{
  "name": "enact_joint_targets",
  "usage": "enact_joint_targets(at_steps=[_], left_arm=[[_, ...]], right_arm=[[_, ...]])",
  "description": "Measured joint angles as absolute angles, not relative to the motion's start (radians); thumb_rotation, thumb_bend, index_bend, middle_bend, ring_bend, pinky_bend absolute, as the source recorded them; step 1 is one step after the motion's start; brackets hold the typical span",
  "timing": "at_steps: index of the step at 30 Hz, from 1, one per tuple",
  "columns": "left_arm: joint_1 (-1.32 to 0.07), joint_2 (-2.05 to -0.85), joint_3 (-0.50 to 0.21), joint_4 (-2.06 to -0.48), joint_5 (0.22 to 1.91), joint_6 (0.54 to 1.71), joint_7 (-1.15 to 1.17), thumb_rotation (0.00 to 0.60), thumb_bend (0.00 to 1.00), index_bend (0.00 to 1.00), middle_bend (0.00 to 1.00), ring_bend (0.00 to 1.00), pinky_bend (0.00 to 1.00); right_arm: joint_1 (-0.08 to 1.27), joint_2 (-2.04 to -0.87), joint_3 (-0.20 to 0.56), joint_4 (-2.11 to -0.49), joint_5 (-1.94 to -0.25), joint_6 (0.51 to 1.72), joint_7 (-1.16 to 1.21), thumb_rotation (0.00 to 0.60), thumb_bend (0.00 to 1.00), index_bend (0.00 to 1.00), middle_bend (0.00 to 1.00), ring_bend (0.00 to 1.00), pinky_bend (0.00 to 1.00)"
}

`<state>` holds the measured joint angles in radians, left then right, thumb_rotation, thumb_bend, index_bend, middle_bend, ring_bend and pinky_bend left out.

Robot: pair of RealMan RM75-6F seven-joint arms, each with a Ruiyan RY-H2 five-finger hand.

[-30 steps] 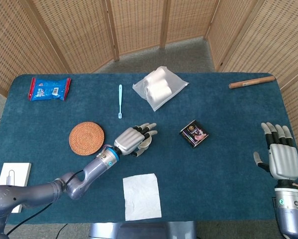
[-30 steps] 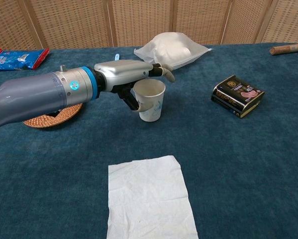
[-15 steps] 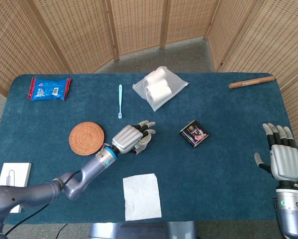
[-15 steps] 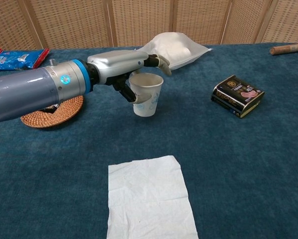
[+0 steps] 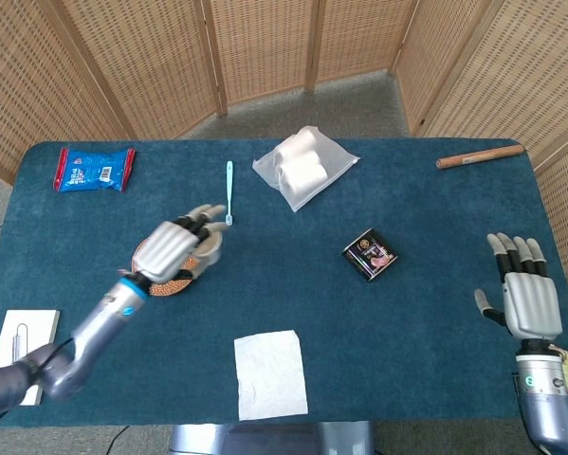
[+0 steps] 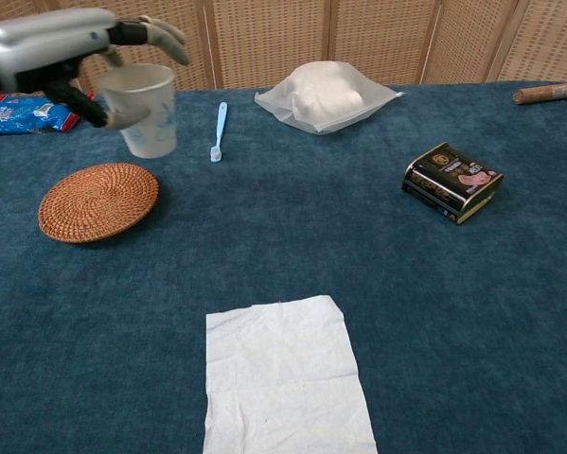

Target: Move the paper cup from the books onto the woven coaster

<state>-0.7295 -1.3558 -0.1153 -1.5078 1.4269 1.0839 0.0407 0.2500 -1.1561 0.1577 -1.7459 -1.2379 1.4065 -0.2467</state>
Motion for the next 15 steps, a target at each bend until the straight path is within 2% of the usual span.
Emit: enact_joint_targets(at_steps=[6,15], left_arm=[[-0.617,-1.264,-0.06,-1.532,1.431,1.169,0.031,0.6,0.48,0.17,0.1,0.11,0.38],[-0.524,-1.259,-0.022,-1.44,1.397,1.191,-0.049,0.6,0.48,0.17,0.1,0.11,0.38]], right_arm=[[0.267,-1.179,0.163,-1.744,-1.237,1.38,-0.258,0.6,0.38,0.0,0.0,0.0,0.0],[0.276,-1.194,0.167,-1.741,-1.236,1.361,-0.254,0.6,0.38,0.0,0.0,0.0,0.0]])
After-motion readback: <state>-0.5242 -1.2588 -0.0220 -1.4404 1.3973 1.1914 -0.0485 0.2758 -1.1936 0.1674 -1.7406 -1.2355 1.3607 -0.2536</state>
